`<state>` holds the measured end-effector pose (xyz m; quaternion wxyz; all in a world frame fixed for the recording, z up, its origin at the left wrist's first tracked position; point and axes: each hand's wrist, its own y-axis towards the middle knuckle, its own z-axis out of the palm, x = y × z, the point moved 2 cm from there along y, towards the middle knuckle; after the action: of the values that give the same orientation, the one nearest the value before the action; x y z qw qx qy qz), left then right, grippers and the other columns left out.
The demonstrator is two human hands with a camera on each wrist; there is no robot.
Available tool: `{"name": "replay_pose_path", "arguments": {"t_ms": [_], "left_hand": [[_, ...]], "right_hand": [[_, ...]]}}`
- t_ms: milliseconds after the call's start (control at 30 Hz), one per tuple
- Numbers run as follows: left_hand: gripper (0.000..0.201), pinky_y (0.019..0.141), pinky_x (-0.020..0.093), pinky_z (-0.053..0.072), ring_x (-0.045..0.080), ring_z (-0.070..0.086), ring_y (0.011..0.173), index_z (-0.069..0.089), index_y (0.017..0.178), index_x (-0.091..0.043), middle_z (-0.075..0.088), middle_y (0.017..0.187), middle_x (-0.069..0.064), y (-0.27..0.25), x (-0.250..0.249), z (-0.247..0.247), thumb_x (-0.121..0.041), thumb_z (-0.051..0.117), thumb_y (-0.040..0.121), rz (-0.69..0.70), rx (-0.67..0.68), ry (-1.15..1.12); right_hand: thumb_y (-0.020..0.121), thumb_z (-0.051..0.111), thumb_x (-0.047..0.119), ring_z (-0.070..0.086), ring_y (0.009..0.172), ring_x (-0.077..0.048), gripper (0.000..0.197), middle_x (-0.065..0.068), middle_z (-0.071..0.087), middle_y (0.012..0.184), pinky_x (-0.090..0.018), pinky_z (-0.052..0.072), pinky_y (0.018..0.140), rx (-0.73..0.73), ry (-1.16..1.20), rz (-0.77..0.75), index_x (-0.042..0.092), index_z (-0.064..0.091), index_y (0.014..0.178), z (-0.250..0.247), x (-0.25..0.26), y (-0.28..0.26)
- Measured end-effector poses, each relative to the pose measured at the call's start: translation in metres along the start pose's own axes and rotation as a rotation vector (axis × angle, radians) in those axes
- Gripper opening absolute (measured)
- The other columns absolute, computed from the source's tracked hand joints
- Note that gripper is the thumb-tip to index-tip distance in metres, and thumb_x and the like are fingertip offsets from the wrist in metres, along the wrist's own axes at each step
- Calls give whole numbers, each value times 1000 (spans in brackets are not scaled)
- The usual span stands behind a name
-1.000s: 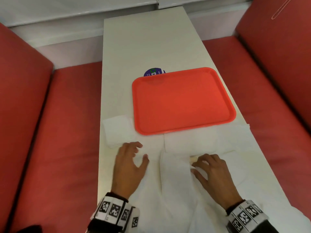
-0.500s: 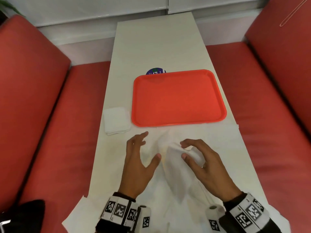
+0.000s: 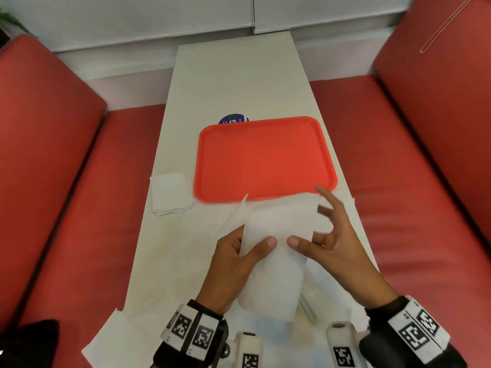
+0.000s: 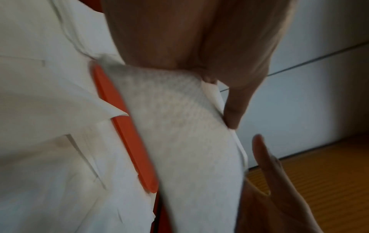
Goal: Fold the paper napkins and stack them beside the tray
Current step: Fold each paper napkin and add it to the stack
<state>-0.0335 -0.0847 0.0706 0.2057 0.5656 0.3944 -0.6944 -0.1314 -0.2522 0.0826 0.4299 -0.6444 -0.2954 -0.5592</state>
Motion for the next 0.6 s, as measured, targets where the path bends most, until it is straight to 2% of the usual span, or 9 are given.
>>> {"name": "replay_pose_path", "arguments": {"t_ms": [67, 133, 200, 267, 333, 400, 433, 500, 600], "left_hand": [[27, 85, 45, 61, 23, 75, 98, 74, 111, -16, 79, 106, 3, -1, -2, 6, -27, 72, 86, 25, -38, -2], [27, 84, 40, 62, 18, 75, 97, 72, 112, -20, 78, 107, 0, 0, -1, 11, -27, 73, 86, 47, -71, 16], [31, 83, 25, 58, 6, 71, 97, 65, 113, -27, 74, 110, -5, 0, 0, 11, -28, 77, 85, 115, -188, 110], [39, 82, 17, 52, 6, 65, 98, 58, 112, -31, 66, 108, -11, -5, -1, 10, -35, 81, 81, 223, -351, 239], [44, 83, 17, 51, 10, 65, 99, 57, 109, -30, 65, 105, -12, -12, -4, 18, -49, 81, 77, 263, -267, 301], [41, 84, 17, 52, 7, 68, 100, 61, 108, -30, 70, 104, -14, -17, -7, 30, -57, 76, 81, 157, -71, 247], [36, 83, 17, 53, 4, 69, 100, 62, 110, -31, 71, 105, -17, -18, -8, 33, -54, 74, 84, 95, -16, 189], [29, 86, 24, 57, 5, 71, 102, 65, 117, -31, 74, 109, -17, -15, -7, 31, -39, 70, 90, 36, -9, 87], [26, 98, 49, 56, 22, 71, 110, 70, 122, -20, 76, 116, 0, -10, -5, 20, -15, 65, 97, -16, -53, 0]], "right_hand": [[65, 88, 29, 73, 94, -32, 83, -1, 62, 127, -48, 59, 90, 14, 99, 99, 43, 47, 136, 0, -11, -5], [72, 85, 20, 73, 93, -38, 54, -16, 69, 115, -50, 59, 90, -2, 167, 114, 23, 65, 122, 2, -17, -9], [79, 80, 16, 72, 88, -42, 26, -18, 72, 104, -49, 59, 85, -69, 140, 82, 13, 72, 104, 4, -20, -12], [82, 79, 17, 70, 74, -39, 16, -19, 73, 88, -46, 58, 72, -168, 39, 35, 13, 71, 95, 3, -22, -15], [83, 80, 17, 66, 64, -22, 13, -9, 73, 78, -33, 54, 64, -215, -56, -55, 18, 71, 92, 4, -18, -17], [81, 80, 15, 69, 72, -8, 19, 6, 74, 87, -21, 54, 73, -115, -127, -118, 23, 73, 97, 10, -11, -21], [81, 80, 14, 71, 81, -7, 25, 10, 75, 93, -18, 54, 79, -36, -149, -124, 26, 74, 103, 14, -7, -24], [83, 77, 11, 71, 91, -9, 35, 12, 75, 100, -19, 53, 87, 57, -149, -114, 31, 74, 111, 16, -2, -25], [84, 75, 6, 68, 81, -15, 33, 4, 73, 92, -28, 56, 80, -69, -52, -87, 30, 74, 107, 6, -3, -21]]}}
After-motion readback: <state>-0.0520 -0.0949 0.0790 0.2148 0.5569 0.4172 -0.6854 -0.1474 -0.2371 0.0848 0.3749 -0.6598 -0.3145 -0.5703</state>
